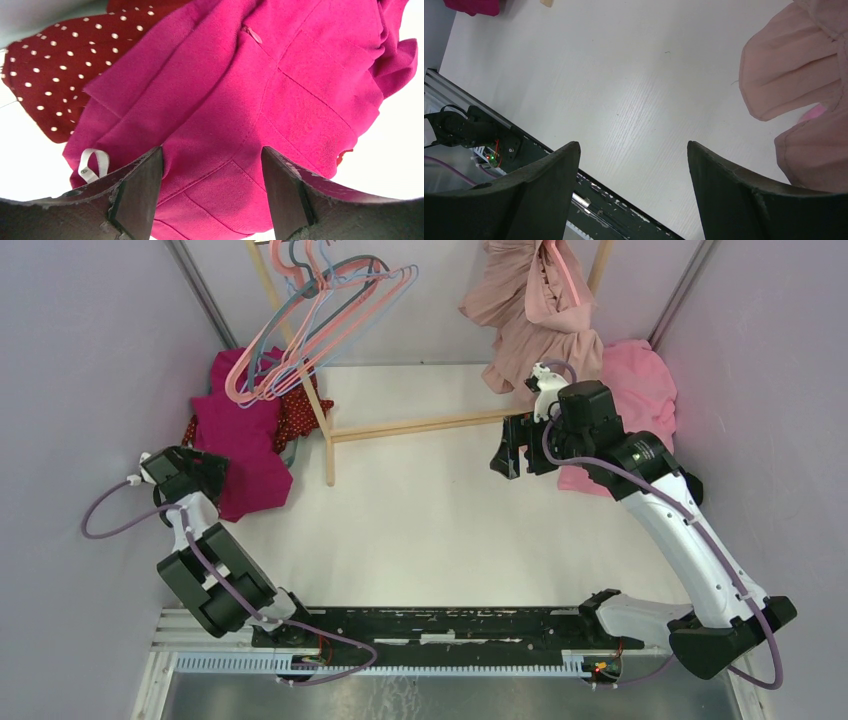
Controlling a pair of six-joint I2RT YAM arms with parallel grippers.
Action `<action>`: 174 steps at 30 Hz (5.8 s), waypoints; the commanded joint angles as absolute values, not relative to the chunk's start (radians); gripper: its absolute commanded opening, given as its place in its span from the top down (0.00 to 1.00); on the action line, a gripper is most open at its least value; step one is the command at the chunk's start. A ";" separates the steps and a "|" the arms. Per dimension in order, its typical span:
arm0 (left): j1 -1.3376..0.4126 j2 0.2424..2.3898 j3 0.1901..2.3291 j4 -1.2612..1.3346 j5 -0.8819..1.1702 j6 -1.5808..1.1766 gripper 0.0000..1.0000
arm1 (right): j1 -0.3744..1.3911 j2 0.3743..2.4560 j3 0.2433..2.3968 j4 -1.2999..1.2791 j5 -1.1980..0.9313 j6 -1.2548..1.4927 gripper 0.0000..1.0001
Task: Place the skirt on the hanger
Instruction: Pick up the skirt from the bin, then flatten out the skirt at the center of the board.
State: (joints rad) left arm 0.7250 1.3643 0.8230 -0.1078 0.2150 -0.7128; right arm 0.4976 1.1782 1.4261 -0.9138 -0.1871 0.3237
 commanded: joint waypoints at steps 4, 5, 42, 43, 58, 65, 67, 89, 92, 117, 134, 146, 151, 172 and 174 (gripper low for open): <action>0.710 1.372 0.833 -0.066 0.255 -0.713 0.44 | 0.502 1.157 1.414 -0.874 -0.195 0.305 0.16; 0.710 1.369 0.838 -0.077 0.251 -0.708 0.53 | 0.502 1.157 1.413 -0.873 -0.195 0.304 0.16; 0.420 0.617 0.910 -0.572 0.676 -0.714 0.80 | 0.504 1.039 1.477 -0.954 -0.181 0.347 0.14; 0.404 0.604 0.900 -0.579 0.679 -0.712 0.81 | 0.503 1.034 1.487 -0.966 -0.171 0.345 0.09; 0.042 0.694 0.807 -0.484 0.782 -0.672 0.75 | 0.504 0.969 1.490 -1.020 -0.152 0.373 0.00; -0.482 0.875 0.809 -0.366 0.382 -0.725 0.75 | 0.505 0.943 1.420 -1.031 -0.212 0.355 0.04; -0.610 0.957 0.829 -0.342 0.257 -0.731 0.75 | 0.505 0.929 1.387 -1.031 -0.213 0.353 0.04; -0.776 0.957 0.880 -0.677 -0.308 -0.777 0.45 | 0.938 0.965 0.910 -0.721 -0.023 0.460 0.15; -0.717 0.846 0.766 -0.711 -0.315 -0.830 0.45 | 1.101 1.014 0.876 -0.654 0.139 0.504 0.14; -0.702 0.736 0.795 -0.977 -0.540 -1.036 0.15 | 1.324 1.554 1.103 -0.407 0.370 0.369 0.15; -0.702 0.747 0.808 -0.959 -0.507 -1.006 0.14 | 1.269 1.645 1.116 -0.370 0.347 0.314 0.78; -0.704 0.841 0.748 -0.826 -0.381 -0.944 0.15 | 1.051 1.441 1.043 -0.355 0.255 0.365 0.99; -0.712 0.886 0.746 -0.799 -0.351 -0.916 0.17 | 0.979 1.381 1.009 -0.383 0.237 0.369 0.99; -1.041 1.247 0.886 -0.976 -0.727 -1.052 0.19 | 0.779 1.265 0.911 -0.431 0.080 0.353 0.99; -1.062 1.274 0.913 -1.005 -0.758 -1.063 0.19 | 0.764 1.260 0.905 -0.432 0.065 0.351 0.99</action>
